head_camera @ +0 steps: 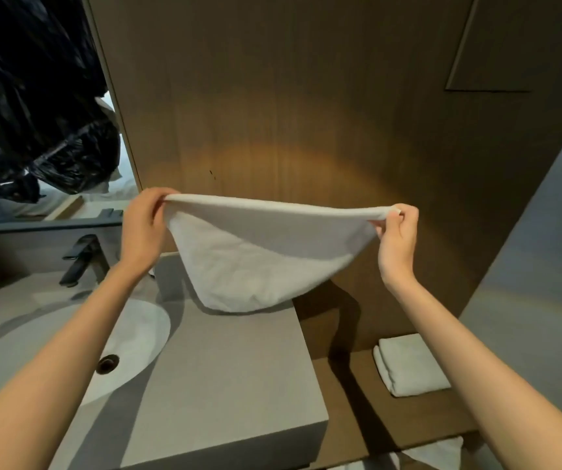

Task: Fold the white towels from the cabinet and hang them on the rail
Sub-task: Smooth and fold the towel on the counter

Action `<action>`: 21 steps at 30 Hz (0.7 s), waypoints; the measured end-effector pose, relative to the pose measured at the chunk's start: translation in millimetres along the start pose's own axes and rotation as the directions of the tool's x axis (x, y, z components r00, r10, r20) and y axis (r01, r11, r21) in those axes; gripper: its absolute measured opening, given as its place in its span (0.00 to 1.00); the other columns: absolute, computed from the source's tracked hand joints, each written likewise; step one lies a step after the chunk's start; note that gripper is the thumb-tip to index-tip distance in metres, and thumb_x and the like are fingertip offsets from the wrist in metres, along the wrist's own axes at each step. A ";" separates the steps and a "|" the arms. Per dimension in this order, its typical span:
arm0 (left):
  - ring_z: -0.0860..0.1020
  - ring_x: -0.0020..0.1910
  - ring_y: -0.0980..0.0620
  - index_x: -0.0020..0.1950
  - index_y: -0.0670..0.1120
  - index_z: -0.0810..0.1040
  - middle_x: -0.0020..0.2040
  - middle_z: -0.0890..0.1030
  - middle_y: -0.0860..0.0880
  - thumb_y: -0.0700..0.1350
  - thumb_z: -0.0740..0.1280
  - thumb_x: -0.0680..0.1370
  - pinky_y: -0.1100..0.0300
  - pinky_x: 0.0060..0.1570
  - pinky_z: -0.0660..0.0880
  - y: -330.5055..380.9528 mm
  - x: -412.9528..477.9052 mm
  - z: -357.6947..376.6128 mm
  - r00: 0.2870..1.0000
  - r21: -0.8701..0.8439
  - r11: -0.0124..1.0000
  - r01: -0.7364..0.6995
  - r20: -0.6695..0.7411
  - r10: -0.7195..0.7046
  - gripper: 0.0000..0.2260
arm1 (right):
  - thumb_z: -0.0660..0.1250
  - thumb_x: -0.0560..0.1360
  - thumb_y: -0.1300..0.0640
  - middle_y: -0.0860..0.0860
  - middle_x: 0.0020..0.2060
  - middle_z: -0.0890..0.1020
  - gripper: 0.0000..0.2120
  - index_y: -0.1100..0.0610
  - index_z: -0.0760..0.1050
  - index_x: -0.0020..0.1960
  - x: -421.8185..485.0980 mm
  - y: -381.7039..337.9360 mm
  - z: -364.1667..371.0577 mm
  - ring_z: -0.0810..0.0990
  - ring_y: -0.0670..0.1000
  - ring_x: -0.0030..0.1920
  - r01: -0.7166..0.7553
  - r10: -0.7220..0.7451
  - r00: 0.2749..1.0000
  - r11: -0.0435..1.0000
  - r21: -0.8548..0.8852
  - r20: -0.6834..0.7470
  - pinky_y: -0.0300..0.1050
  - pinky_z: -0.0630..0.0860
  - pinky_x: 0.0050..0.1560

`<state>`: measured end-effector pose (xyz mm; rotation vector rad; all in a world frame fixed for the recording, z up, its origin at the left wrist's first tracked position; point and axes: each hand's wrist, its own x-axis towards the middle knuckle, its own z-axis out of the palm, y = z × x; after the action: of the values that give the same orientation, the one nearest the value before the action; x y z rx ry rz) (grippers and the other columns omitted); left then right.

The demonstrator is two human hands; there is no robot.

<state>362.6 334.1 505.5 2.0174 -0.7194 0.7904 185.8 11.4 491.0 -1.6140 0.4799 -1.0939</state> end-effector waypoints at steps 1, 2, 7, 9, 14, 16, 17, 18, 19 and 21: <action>0.73 0.51 0.57 0.56 0.43 0.79 0.51 0.78 0.51 0.35 0.59 0.80 0.67 0.50 0.68 -2.5 -11.5 -2.4 1.000 0.007 1.000 -0.003 -0.005 0.003 0.11 | 0.52 0.84 0.56 0.42 0.47 0.71 0.06 0.54 0.64 0.59 -9.4 7.6 -3.2 0.74 0.43 0.48 -0.001 0.000 1.000 1.000 -0.008 -0.017 0.30 0.73 0.50; 0.72 0.51 0.57 0.56 0.44 0.78 0.51 0.78 0.52 0.36 0.59 0.81 0.66 0.51 0.68 -4.4 -26.2 -4.1 1.000 0.014 1.000 0.005 -0.004 -0.005 0.10 | 0.52 0.84 0.56 0.42 0.46 0.70 0.06 0.54 0.64 0.59 -20.4 17.4 -7.2 0.73 0.43 0.48 -0.006 0.006 0.999 1.000 -0.012 -0.032 0.29 0.72 0.49; 0.74 0.48 0.58 0.50 0.53 0.77 0.47 0.79 0.56 0.41 0.64 0.80 0.73 0.46 0.70 -18.1 -103.6 -1.6 0.959 -0.152 0.947 0.284 0.036 -0.282 0.06 | 0.52 0.84 0.55 0.50 0.50 0.71 0.06 0.54 0.66 0.56 -83.7 76.3 -30.9 0.71 0.46 0.48 -0.111 0.105 0.993 0.987 -0.116 -0.059 0.36 0.68 0.48; 0.76 0.46 0.56 0.48 0.52 0.78 0.46 0.80 0.52 0.42 0.67 0.79 0.70 0.45 0.71 -27.4 -126.4 3.7 0.903 -0.213 0.877 0.430 0.089 -0.421 0.04 | 0.52 0.84 0.55 0.52 0.51 0.71 0.07 0.55 0.67 0.56 -105.3 95.4 -38.8 0.71 0.49 0.50 -0.183 0.179 0.983 0.972 -0.149 -0.039 0.40 0.69 0.49; 0.77 0.48 0.50 0.51 0.46 0.80 0.46 0.81 0.47 0.43 0.68 0.78 0.61 0.46 0.71 -57.3 -161.3 16.7 0.786 -0.238 0.749 0.618 0.221 -0.578 0.04 | 0.53 0.84 0.58 0.51 0.41 0.73 0.07 0.58 0.68 0.53 -153.6 118.9 -50.4 0.72 0.45 0.41 -0.247 0.259 0.965 0.943 -0.222 0.029 0.36 0.69 0.40; 0.78 0.48 0.49 0.51 0.45 0.80 0.47 0.82 0.46 0.43 0.68 0.78 0.60 0.46 0.72 -66.7 -166.9 23.2 0.784 -0.196 0.764 0.615 0.257 -0.565 0.04 | 0.52 0.84 0.57 0.50 0.42 0.73 0.07 0.57 0.68 0.53 -165.9 126.7 -53.5 0.73 0.44 0.42 -0.287 0.304 0.952 0.927 -0.243 0.036 0.30 0.69 0.38; 0.78 0.48 0.49 0.51 0.45 0.80 0.48 0.82 0.46 0.42 0.68 0.78 0.58 0.48 0.72 -71.5 -169.5 27.7 0.782 -0.176 0.770 0.613 0.275 -0.559 0.04 | 0.52 0.84 0.57 0.51 0.42 0.74 0.07 0.58 0.67 0.53 -170.7 131.4 -55.0 0.73 0.45 0.42 -0.308 0.327 0.944 0.919 -0.245 0.039 0.31 0.70 0.38; 0.78 0.48 0.48 0.50 0.46 0.80 0.48 0.82 0.46 0.42 0.68 0.78 0.58 0.49 0.71 -74.8 -171.7 31.8 0.784 -0.151 0.782 0.605 0.289 -0.550 0.03 | 0.52 0.84 0.57 0.53 0.43 0.74 0.07 0.58 0.67 0.53 -174.6 136.0 -56.1 0.73 0.47 0.43 -0.327 0.348 0.936 0.910 -0.254 0.041 0.34 0.71 0.39; 0.78 0.48 0.48 0.49 0.46 0.80 0.47 0.81 0.47 0.41 0.68 0.78 0.57 0.49 0.70 -79.1 -174.1 36.8 0.782 -0.122 0.792 0.598 0.302 -0.545 0.02 | 0.52 0.84 0.57 0.54 0.43 0.75 0.07 0.58 0.67 0.52 -177.9 141.9 -56.8 0.74 0.48 0.43 -0.342 0.367 0.929 0.898 -0.276 0.044 0.38 0.71 0.39; 0.78 0.47 0.47 0.48 0.47 0.79 0.45 0.81 0.47 0.40 0.67 0.78 0.57 0.48 0.69 -85.7 -178.3 46.8 0.772 -0.059 0.803 0.594 0.323 -0.547 0.03 | 0.52 0.84 0.56 0.54 0.42 0.75 0.08 0.58 0.66 0.51 -182.1 153.5 -56.7 0.74 0.50 0.43 -0.364 0.403 0.914 0.867 -0.340 0.051 0.42 0.70 0.38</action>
<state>323.3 371.7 309.6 2.0588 -0.2658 0.0679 81.6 67.8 276.8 -1.7559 0.8962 -0.6324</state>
